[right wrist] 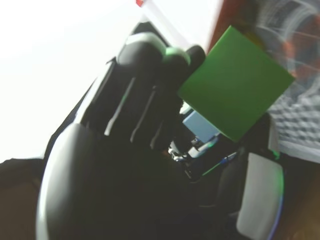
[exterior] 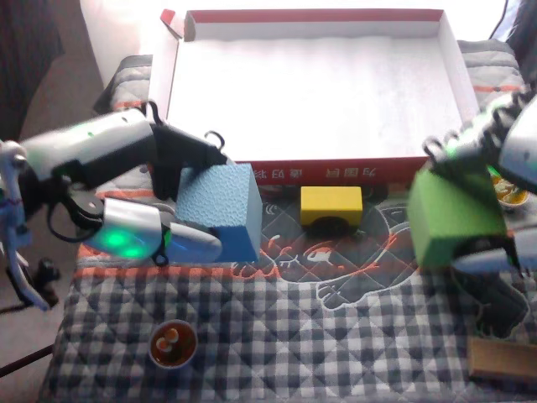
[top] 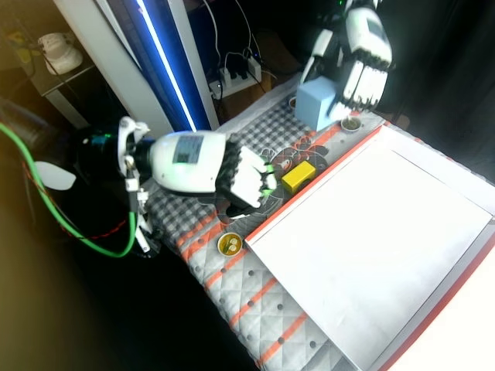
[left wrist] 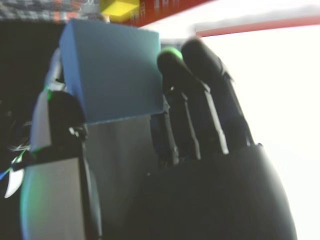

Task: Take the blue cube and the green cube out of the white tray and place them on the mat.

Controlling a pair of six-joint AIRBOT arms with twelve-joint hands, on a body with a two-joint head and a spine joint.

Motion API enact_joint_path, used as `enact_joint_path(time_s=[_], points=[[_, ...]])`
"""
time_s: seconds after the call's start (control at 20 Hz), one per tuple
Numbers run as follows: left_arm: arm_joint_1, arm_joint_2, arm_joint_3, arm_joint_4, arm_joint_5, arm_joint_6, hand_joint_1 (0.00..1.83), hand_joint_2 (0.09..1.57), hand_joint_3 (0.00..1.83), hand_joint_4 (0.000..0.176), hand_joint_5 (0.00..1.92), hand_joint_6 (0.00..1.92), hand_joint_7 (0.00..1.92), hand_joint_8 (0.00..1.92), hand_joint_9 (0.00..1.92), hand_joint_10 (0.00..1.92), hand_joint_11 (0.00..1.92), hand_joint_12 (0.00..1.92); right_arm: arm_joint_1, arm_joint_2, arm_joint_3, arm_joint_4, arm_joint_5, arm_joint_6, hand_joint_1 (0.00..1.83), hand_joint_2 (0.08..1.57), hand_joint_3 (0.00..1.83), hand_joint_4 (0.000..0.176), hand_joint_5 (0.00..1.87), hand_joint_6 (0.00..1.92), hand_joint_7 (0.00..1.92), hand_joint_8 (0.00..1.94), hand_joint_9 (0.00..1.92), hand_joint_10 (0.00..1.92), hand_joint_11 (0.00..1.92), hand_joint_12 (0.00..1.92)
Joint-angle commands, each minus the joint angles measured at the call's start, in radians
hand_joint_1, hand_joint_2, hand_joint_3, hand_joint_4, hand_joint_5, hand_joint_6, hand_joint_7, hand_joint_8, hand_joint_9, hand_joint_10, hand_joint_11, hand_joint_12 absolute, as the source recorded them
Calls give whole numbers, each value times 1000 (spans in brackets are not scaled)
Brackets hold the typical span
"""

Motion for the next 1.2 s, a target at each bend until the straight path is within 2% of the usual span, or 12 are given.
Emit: enact_joint_path(time_s=[0.0,0.05,0.15,0.35,0.6,0.65,0.75,0.8,0.85,1.05,1.1,1.15], points=[[-8,-8,6,-24,-113,-1,979,950,0,58,528,36,552,480,433,875,46,1401,10,-1,5,25,129,2,921,1094,0,0,808,381,843,710,757,1197,618,1574],[-1,-12,8,-49,-114,16,922,906,0,92,433,0,608,153,420,671,1,1413,9,-1,4,25,129,3,800,1106,0,0,699,25,851,153,760,568,455,1259],[13,-14,8,-80,-122,38,791,953,0,157,268,0,452,9,357,222,0,1193,8,0,4,25,129,19,602,1099,0,28,466,0,568,7,554,102,77,1122],[19,-13,4,-93,-141,38,745,867,0,176,139,4,126,9,120,13,0,329,-8,0,2,23,131,49,528,959,0,170,14,0,78,8,91,8,0,270],[79,82,-54,-105,-364,-71,595,903,2,176,26,9,0,0,0,0,0,1,-29,42,-1,68,228,71,479,976,8,149,0,0,0,0,0,0,0,0],[95,100,-36,-105,-454,-172,554,893,0,176,4,1,22,8,13,5,3,1,-48,60,-1,125,304,71,534,997,13,88,0,0,0,0,0,0,0,0],[104,98,7,-106,-539,-313,624,920,9,148,0,0,6,1,3,0,0,0,-85,70,-3,208,415,71,553,950,0,105,0,0,0,0,0,0,0,0],[108,92,24,-106,-582,-376,587,903,1,153,0,0,12,4,1,0,0,0,-105,75,-7,245,475,71,607,934,0,120,0,0,0,0,0,0,0,0],[115,85,38,-108,-636,-442,633,905,2,151,8,3,14,5,0,0,0,0,-136,81,-14,294,553,71,606,952,0,81,0,0,0,0,0,0,0,0],[159,86,39,-126,-839,-551,607,936,10,175,0,0,2,0,0,0,17,7,-225,90,-25,364,789,128,523,988,17,125,7,0,115,14,121,25,49,23],[185,86,39,-140,-906,-581,509,945,0,97,0,0,52,18,76,0,77,351,-232,93,-31,364,833,130,479,1052,12,131,23,1,126,5,129,13,44,29],[203,87,39,-151,-952,-602,561,915,0,103,22,3,132,16,115,4,15,492,-233,95,-35,363,859,130,439,1077,4,103,43,2,176,4,175,9,101,68]])
